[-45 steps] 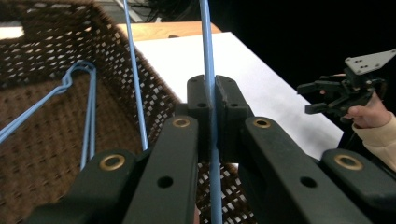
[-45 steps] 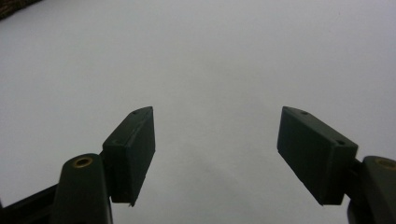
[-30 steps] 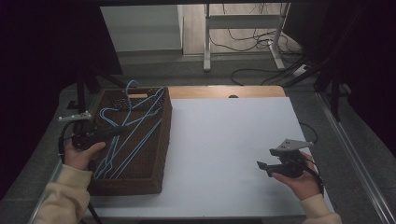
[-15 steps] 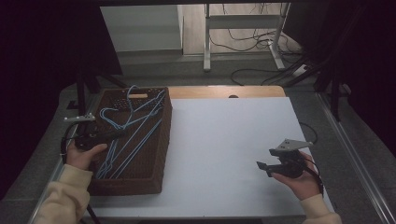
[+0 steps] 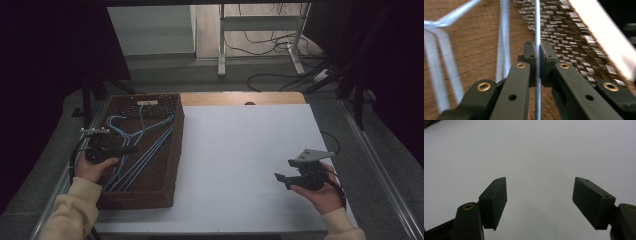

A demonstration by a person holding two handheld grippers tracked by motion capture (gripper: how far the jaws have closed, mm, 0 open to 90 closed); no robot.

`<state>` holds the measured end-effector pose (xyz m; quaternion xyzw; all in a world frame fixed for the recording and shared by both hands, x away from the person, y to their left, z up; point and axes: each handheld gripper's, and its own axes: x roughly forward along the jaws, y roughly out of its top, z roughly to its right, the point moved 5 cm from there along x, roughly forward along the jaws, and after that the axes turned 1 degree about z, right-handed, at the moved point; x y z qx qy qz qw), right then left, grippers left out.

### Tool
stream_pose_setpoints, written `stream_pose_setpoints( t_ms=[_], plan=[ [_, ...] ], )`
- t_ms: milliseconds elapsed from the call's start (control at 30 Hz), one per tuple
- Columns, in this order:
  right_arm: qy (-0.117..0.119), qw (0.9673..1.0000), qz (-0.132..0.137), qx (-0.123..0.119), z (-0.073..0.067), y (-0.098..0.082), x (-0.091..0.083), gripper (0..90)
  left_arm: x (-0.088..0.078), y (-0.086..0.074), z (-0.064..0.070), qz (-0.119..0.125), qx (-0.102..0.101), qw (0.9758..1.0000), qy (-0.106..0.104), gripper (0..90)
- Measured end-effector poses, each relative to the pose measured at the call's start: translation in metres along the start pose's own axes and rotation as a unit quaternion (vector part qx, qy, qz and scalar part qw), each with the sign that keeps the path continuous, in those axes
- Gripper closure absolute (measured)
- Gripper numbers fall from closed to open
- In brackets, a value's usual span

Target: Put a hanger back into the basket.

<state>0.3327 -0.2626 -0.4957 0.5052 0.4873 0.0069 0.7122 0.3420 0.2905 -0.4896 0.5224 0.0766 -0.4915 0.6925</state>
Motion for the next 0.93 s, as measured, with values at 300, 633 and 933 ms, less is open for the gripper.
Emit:
stream_pose_setpoints(
  t_ms=[300, 633, 933],
  plan=[
    [0.002, 1.0000, 0.000, -0.001, -0.001, 0.001, 0.001, 27.6, -0.008, 0.000, -0.016, 0.008, -0.014, 0.9933, 0.114, 60.3],
    [0.002, 1.0000, 0.000, -0.002, -0.002, 0.003, 0.004, 25.4, -0.018, 0.005, 0.058, 0.055, 0.101, 0.9922, 0.048, 27.1],
    [0.007, 0.9996, 0.021, 0.019, 0.002, 0.013, 0.009, 20.4, -0.011, -0.012, 0.097, 0.055, 0.142, 0.9883, -0.001, 20.1]
  ],
)
